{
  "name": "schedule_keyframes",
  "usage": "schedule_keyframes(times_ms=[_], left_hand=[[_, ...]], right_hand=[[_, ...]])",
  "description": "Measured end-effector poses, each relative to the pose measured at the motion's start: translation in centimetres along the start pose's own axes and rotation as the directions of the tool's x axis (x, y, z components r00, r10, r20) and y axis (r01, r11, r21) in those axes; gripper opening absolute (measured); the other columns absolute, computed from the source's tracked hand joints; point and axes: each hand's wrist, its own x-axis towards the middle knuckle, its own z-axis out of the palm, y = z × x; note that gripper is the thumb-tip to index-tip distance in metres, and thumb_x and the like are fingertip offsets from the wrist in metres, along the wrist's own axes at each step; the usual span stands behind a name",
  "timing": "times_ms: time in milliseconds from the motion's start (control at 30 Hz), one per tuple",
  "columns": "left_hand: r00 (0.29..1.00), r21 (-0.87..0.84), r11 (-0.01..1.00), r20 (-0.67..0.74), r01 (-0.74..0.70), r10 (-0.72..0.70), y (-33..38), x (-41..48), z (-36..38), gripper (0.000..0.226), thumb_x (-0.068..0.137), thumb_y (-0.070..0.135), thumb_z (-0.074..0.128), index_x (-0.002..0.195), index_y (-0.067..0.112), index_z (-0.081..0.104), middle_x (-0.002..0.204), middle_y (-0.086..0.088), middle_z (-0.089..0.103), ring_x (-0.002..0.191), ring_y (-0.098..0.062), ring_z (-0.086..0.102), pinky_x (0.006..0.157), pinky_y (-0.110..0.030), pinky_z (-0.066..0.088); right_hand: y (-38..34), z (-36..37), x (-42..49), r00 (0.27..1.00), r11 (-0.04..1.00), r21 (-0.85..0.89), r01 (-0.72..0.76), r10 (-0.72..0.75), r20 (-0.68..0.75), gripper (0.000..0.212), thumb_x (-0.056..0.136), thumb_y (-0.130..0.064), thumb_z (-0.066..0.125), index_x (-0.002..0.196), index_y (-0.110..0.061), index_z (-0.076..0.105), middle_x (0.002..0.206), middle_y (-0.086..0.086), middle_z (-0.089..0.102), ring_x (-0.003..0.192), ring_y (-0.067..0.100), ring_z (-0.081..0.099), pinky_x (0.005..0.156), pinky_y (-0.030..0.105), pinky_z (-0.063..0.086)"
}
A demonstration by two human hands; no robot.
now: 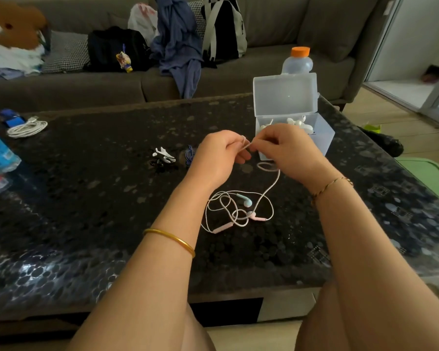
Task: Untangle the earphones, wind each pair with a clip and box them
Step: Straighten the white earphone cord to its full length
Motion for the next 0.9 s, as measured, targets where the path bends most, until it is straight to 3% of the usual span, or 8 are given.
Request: schedule_keyframes(times_ms=[133, 267, 400, 500, 567, 633, 800, 900], left_hand=[[0.992, -0.005, 0.998, 0.110, 0.057, -0.056, 0.6, -0.1, -0.2, 0.026, 0.103, 0.015, 0.038, 0.108, 0.010, 0.064, 0.083, 0.006, 0.064, 0.078, -0.006, 0.060, 0.078, -0.019, 0.046], [0.982, -0.100, 0.986, 0.143, 0.136, -0.122, 0.8, 0.0, -1.0, 0.027, 0.102, 0.013, 0.040, 0.103, 0.008, 0.067, 0.077, 0.004, 0.062, 0.068, -0.004, 0.057, 0.066, -0.013, 0.047], [0.928, -0.470, 0.811, 0.296, 0.349, -0.228, 0.5, -0.2, -2.2, 0.027, 0.101, 0.012, 0.040, 0.092, 0.014, 0.066, 0.068, 0.007, 0.056, 0.061, -0.002, 0.052, 0.065, -0.020, 0.038], [0.901, -0.691, 0.581, 0.365, 0.430, -0.232, 0.7, -0.4, -2.3, 0.025, 0.100, 0.014, 0.042, 0.093, 0.017, 0.065, 0.066, 0.010, 0.058, 0.061, 0.000, 0.054, 0.073, -0.024, 0.036], [0.916, -0.784, 0.478, 0.302, 0.396, -0.265, 1.0, -0.3, -2.3, 0.022, 0.099, 0.016, 0.045, 0.095, 0.021, 0.066, 0.071, 0.013, 0.065, 0.071, 0.001, 0.059, 0.083, -0.028, 0.037], [0.930, -0.855, 0.405, 0.207, 0.323, -0.305, 1.0, -0.1, -2.3, 0.019, 0.099, 0.016, 0.048, 0.096, 0.023, 0.066, 0.080, 0.015, 0.070, 0.081, 0.001, 0.063, 0.089, -0.035, 0.040], [0.918, -0.801, 0.590, -0.154, 0.101, -0.366, 0.7, -0.1, -1.4, 0.022, 0.096, 0.008, 0.053, 0.114, 0.012, 0.065, 0.094, 0.005, 0.072, 0.075, 0.003, 0.068, 0.052, -0.008, 0.048], [0.884, -0.803, 0.596, -0.265, 0.019, -0.385, 0.5, -0.1, -0.6, 0.023, 0.095, 0.008, 0.055, 0.116, 0.010, 0.064, 0.095, 0.005, 0.072, 0.078, 0.004, 0.069, 0.052, -0.003, 0.045]], right_hand=[[0.5, 0.5, 0.1, 0.979, 0.981, -0.182, 0.072, -0.104, -0.173, 0.015, 0.092, -0.026, 0.057, 0.093, -0.017, 0.069, 0.094, -0.001, 0.063, 0.086, 0.015, 0.056, 0.083, 0.042, 0.051], [0.6, 1.2, 0.2, 0.947, 0.970, -0.227, 0.092, -0.155, -0.281, 0.018, 0.090, -0.035, 0.059, 0.093, -0.020, 0.069, 0.092, -0.003, 0.061, 0.084, 0.013, 0.055, 0.076, 0.039, 0.051], [0.3, 1.5, 0.4, 0.981, 0.978, 0.202, 0.060, -0.020, -0.191, 0.014, 0.090, -0.025, 0.061, 0.088, -0.014, 0.070, 0.072, -0.008, 0.060, 0.068, 0.005, 0.057, 0.067, 0.026, 0.052], [0.0, 1.9, 0.3, 0.980, 0.745, 0.638, -0.195, 0.182, 0.087, 0.018, 0.093, -0.024, 0.058, 0.088, -0.009, 0.067, 0.061, -0.004, 0.049, 0.047, 0.003, 0.043, 0.047, 0.020, 0.042], [-0.1, 2.5, 0.1, 0.940, 0.652, 0.678, -0.339, 0.215, 0.264, 0.017, 0.095, -0.022, 0.054, 0.091, -0.009, 0.065, 0.062, 0.000, 0.045, 0.044, 0.006, 0.035, 0.043, 0.019, 0.036], [-0.3, 2.8, -0.2, 0.914, 0.696, 0.602, -0.391, 0.217, 0.343, 0.017, 0.097, -0.020, 0.051, 0.097, -0.012, 0.067, 0.061, 0.001, 0.045, 0.042, 0.006, 0.032, 0.041, 0.019, 0.032], [-1.2, 2.1, -0.7, 0.874, 0.838, 0.423, -0.345, 0.123, 0.469, 0.021, 0.098, -0.020, 0.047, 0.102, -0.015, 0.067, 0.054, -0.001, 0.045, 0.044, 0.009, 0.039, 0.050, 0.024, 0.048], [-1.9, 2.3, -1.0, 0.843, 0.920, 0.287, -0.267, 0.079, 0.533, 0.022, 0.099, -0.020, 0.045, 0.104, -0.016, 0.066, 0.048, -0.004, 0.042, 0.046, 0.009, 0.042, 0.055, 0.028, 0.053]])
